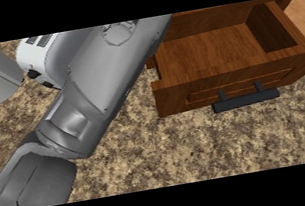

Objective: Pick up the can, place it into the drawer and close the drawer

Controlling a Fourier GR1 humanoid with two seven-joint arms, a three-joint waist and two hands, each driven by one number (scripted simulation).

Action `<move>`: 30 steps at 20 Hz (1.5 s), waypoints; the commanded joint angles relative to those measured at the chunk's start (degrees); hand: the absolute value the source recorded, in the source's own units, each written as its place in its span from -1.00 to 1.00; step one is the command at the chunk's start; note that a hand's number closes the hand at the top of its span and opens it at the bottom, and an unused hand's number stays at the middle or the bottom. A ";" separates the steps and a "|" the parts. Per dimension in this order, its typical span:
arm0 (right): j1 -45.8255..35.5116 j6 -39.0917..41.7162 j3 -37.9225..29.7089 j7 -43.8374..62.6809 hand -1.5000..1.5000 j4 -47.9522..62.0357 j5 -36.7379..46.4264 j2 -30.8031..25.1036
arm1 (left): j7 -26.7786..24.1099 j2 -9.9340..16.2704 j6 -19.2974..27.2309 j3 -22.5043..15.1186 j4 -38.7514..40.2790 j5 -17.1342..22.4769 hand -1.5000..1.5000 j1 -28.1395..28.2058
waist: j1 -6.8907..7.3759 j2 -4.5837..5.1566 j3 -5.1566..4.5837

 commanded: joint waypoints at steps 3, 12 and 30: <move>-0.36 -0.91 2.27 1.68 -1.00 -2.23 1.91 0.63 | -3.04 0.00 5.02 -1.96 3.74 2.62 -1.00 -0.91 | -0.77 0.22 -0.01; -4.08 2.10 1.81 0.44 -1.00 0.27 4.09 -4.91 | -2.57 0.00 9.49 -4.13 6.30 5.47 -1.00 -4.36 | -1.68 0.43 0.02; -13.58 0.58 18.00 -12.32 -1.00 16.40 36.28 -10.50 | -10.13 0.00 7.41 -0.22 8.17 11.84 -1.00 -4.08 | 2.15 0.41 -0.07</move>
